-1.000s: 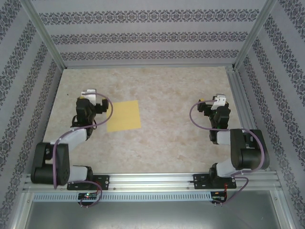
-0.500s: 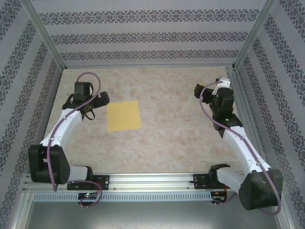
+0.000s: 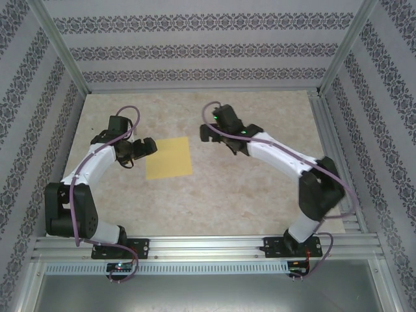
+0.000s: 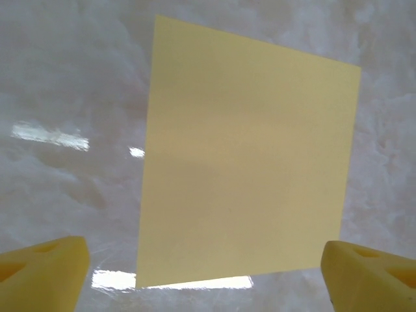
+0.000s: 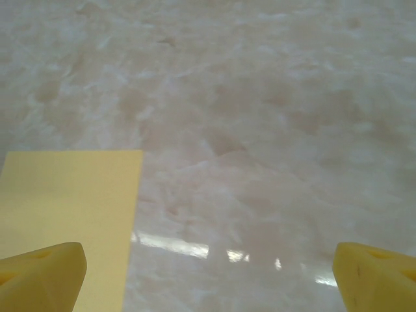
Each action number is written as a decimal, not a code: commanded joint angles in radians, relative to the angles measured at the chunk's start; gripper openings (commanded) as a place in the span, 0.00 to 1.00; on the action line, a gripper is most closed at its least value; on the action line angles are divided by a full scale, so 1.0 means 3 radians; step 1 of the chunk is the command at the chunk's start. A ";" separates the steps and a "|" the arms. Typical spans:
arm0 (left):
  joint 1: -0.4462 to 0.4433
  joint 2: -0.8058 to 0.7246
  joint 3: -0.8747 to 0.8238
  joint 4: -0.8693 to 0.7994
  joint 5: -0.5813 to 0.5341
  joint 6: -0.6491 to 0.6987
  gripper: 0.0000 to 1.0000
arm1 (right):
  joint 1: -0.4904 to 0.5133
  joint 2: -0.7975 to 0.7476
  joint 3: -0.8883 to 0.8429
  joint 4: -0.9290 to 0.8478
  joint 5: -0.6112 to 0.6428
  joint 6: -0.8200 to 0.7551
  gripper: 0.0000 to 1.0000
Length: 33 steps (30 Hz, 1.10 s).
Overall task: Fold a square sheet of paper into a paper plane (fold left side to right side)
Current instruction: Pick up the square sheet of paper from the center of the table.
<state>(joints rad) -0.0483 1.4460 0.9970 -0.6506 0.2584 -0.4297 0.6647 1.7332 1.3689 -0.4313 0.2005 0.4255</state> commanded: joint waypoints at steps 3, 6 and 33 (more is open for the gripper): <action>-0.0014 -0.0047 -0.0148 -0.0009 0.0276 -0.0022 0.82 | 0.0241 0.0836 0.0936 -0.0315 0.0106 0.0066 0.98; -0.0013 -0.0049 -0.0266 0.0137 0.0330 -0.0111 0.77 | 0.0307 0.1269 0.1360 -0.0413 0.0067 0.0135 0.96; -0.0023 0.0542 -0.0669 0.0844 0.0726 -0.0357 0.69 | 0.0599 0.2569 0.2531 -0.0934 -0.0021 0.0319 0.98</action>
<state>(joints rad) -0.0483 1.5883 0.8066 -0.4511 0.4450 -0.5259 0.8249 2.4710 2.0991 -0.6800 0.1925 0.5037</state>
